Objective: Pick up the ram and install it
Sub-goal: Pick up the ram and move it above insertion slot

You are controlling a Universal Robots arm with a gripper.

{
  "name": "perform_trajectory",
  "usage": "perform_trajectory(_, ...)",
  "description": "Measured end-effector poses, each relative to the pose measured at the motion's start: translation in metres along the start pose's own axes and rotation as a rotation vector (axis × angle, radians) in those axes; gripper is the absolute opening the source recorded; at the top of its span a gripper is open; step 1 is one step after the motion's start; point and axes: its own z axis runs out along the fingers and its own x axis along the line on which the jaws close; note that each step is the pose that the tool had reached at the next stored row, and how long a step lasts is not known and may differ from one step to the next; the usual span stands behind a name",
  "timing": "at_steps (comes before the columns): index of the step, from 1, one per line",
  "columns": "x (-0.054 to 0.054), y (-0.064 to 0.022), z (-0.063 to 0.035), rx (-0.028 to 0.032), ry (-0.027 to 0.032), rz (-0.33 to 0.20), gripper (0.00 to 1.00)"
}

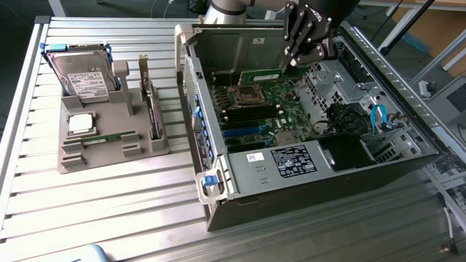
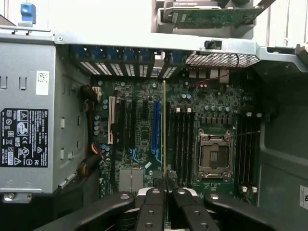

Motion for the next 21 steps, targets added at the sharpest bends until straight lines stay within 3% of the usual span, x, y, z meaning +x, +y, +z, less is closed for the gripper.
perform_trajectory(12, 0.001, -0.0294, -0.0009, -0.0001, -0.0002, 0.0, 0.12)
perform_trajectory(21, 0.001, -0.0306, 0.0022, -0.0001, -0.0002, 0.0, 0.12)
